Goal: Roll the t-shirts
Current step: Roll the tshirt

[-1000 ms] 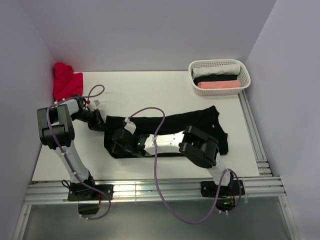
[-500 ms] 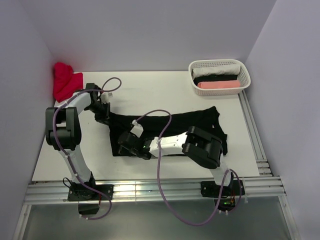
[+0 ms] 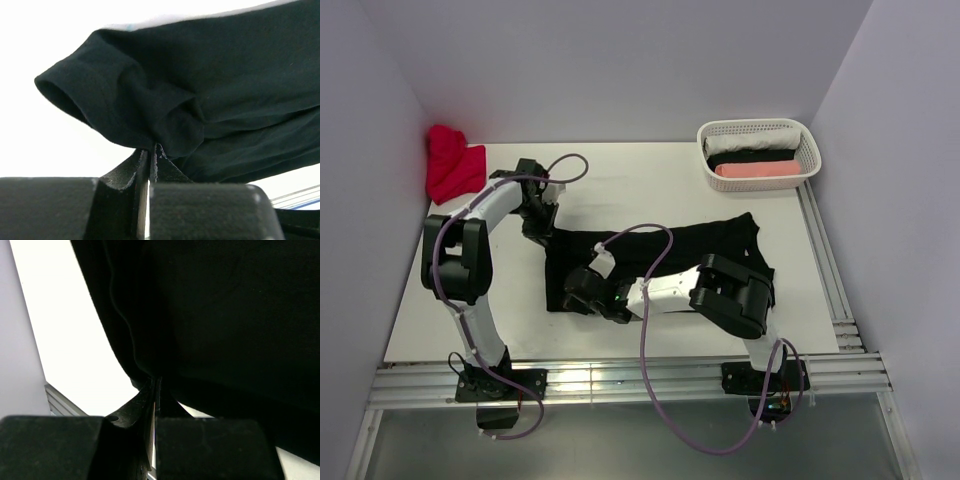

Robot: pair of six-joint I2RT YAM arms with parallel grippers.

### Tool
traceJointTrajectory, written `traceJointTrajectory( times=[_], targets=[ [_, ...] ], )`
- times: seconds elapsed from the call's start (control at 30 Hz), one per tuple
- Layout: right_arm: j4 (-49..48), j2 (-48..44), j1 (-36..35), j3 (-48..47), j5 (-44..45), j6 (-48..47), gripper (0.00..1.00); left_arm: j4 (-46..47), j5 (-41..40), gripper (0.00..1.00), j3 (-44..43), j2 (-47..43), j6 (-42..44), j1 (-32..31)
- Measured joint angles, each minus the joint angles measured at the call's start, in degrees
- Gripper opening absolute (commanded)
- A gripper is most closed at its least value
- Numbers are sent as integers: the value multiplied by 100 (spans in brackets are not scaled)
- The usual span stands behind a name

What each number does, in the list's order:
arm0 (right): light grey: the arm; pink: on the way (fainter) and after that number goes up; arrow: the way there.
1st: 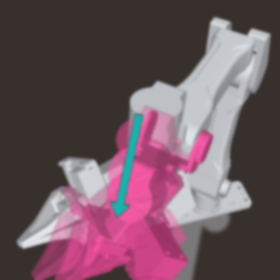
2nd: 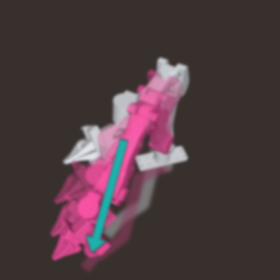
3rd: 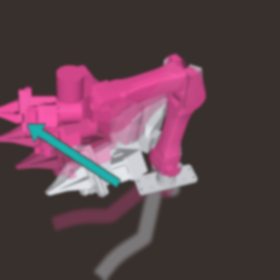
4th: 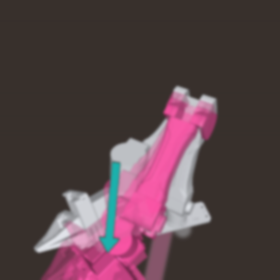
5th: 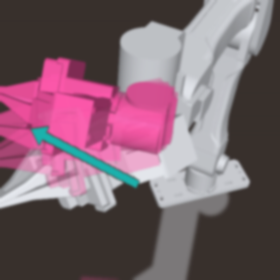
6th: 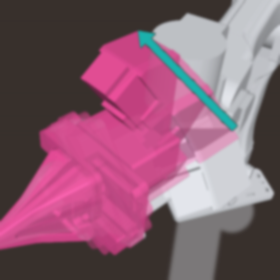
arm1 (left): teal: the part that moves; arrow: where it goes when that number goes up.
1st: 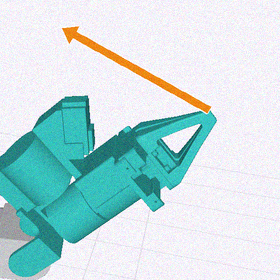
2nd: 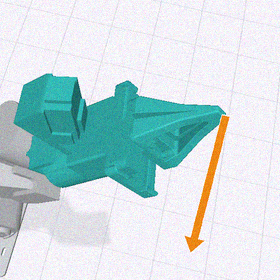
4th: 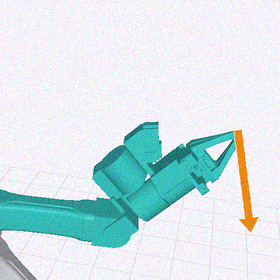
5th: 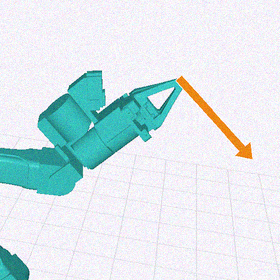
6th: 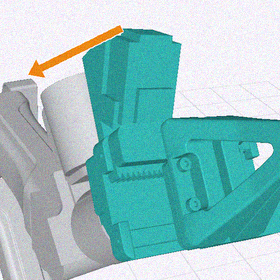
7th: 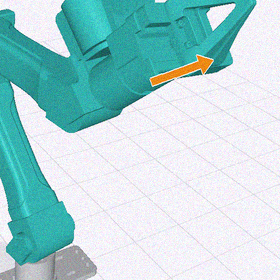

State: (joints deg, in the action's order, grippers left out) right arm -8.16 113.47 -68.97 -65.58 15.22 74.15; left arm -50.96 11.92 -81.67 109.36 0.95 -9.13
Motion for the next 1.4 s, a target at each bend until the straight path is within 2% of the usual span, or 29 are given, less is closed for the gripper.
traceJointTrajectory(
  times=[0.3, 0.87, 0.97, 1.0, 1.23, 1.4],
  targets=[
    [-192, -13, 0, 109, 63, 151, 0, -378, -461, 4, -286, -24, 199, -90],
    [-407, -195, -13, 778, 302, 702, 0, -361, -1075, 10, -481, 317, 245, -1263],
    [-426, -203, -28, 807, 343, 767, 0, -308, -1102, 14, -481, 398, 247, -1379],
    [-431, -203, -33, 809, 350, 789, 1, -295, -1119, 18, -481, 422, 247, -1408],
    [-442, -212, -79, 828, 452, 907, 21, -216, -1137, 37, -481, 577, 278, -1460],
    [-190, -442, -138, 831, 645, 911, 28, -203, -1126, 45, -481, 577, 293, -1458]
  ],
)
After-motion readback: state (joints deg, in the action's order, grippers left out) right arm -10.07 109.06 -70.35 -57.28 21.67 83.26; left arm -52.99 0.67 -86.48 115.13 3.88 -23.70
